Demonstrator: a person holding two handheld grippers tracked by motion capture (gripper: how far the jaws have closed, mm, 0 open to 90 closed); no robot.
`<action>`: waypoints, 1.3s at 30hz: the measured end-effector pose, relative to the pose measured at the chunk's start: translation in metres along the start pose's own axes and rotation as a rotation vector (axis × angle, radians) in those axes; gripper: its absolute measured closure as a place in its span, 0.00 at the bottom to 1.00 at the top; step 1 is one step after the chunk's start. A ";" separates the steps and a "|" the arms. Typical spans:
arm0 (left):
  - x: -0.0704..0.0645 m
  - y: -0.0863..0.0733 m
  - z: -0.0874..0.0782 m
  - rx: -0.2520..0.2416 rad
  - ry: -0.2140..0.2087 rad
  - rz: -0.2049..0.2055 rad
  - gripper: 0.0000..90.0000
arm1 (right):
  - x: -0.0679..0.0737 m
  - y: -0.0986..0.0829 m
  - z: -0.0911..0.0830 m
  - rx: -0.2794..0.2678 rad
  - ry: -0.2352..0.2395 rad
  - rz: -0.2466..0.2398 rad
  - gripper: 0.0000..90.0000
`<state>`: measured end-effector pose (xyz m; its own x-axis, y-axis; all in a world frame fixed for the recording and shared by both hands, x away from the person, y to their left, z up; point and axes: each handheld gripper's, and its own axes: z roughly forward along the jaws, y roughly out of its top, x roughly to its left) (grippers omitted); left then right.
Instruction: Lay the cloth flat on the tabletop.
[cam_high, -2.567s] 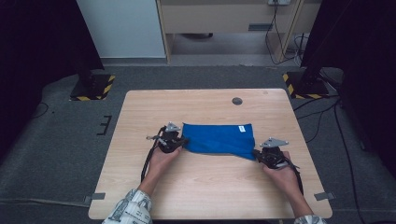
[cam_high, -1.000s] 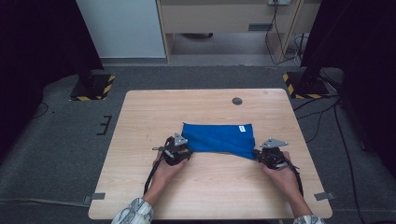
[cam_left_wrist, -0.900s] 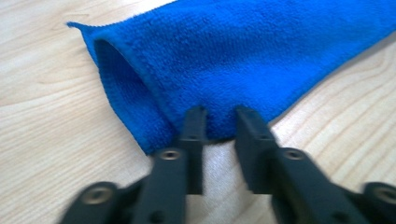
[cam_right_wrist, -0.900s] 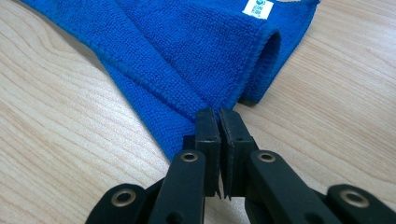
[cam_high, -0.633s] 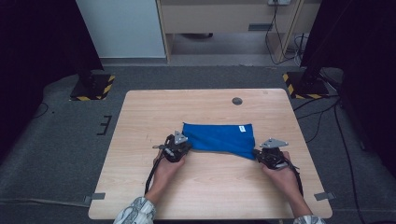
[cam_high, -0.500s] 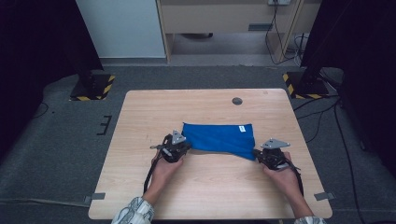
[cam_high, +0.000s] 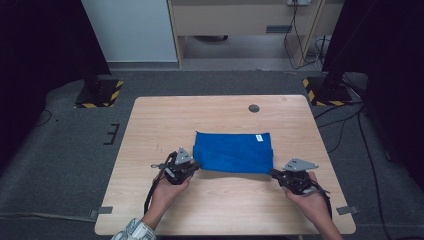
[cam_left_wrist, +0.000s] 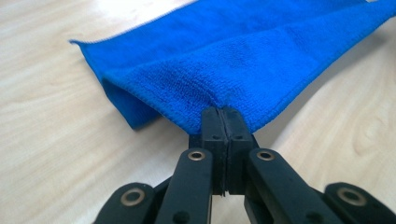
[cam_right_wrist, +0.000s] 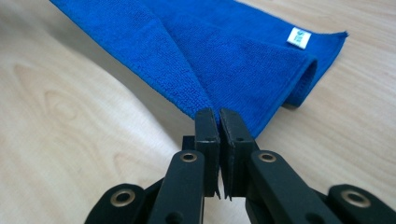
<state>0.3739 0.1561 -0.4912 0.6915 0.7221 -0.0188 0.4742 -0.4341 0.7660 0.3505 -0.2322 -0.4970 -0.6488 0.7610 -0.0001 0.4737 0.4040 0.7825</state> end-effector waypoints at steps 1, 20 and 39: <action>0.000 0.000 0.000 0.000 0.000 0.000 0.99 | 0.002 -0.001 -0.002 0.006 0.003 -0.004 0.96; -0.021 -0.024 -0.016 0.106 -0.067 0.026 0.99 | 0.020 -0.018 -0.028 0.048 0.039 -0.031 0.95; -0.049 -0.034 -0.032 0.132 -0.136 0.003 0.98 | 0.023 -0.025 -0.055 0.039 0.031 -0.033 0.84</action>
<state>0.3065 0.1525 -0.4961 0.7561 0.6452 -0.1097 0.5327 -0.5095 0.6757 0.2914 -0.2531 -0.4821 -0.6822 0.7311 -0.0062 0.4741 0.4488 0.7575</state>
